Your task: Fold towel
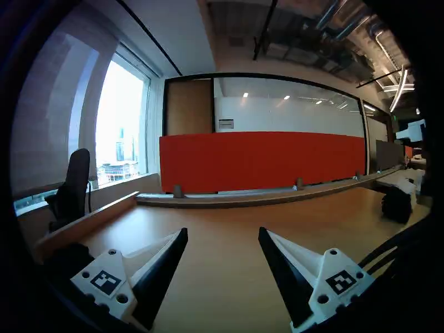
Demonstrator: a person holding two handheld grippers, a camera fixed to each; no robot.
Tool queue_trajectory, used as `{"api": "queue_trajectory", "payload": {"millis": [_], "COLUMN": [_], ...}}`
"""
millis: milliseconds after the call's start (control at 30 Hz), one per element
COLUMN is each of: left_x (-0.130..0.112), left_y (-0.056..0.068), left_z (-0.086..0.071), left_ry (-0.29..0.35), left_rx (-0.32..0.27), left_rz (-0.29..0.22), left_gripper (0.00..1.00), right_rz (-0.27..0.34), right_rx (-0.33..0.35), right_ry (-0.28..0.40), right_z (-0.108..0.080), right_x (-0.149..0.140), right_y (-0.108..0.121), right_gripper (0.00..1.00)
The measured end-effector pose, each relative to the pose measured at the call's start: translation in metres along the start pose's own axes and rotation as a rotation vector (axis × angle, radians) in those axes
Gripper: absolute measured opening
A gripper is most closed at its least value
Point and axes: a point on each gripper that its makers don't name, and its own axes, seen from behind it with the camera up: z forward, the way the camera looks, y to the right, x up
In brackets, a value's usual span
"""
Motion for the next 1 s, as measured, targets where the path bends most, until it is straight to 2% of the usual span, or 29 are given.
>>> {"api": "queue_trajectory", "payload": {"millis": [467,1000], "left_x": [-0.033,-0.042], "left_y": [-0.011,-0.012], "left_z": [0.004,0.010], "left_ry": [0.026,0.029], "left_rx": [0.019,0.030], "left_rz": [-0.021,-0.020], "left_gripper": [0.94,0.94], "right_rz": [-0.043,-0.052], "right_rx": [0.010,0.012], "right_ry": [-0.011,-0.015], "right_z": [0.006,0.009], "right_x": [-0.028,-0.032], "right_y": [-0.014,-0.014], "right_gripper": [1.00,1.00]}}
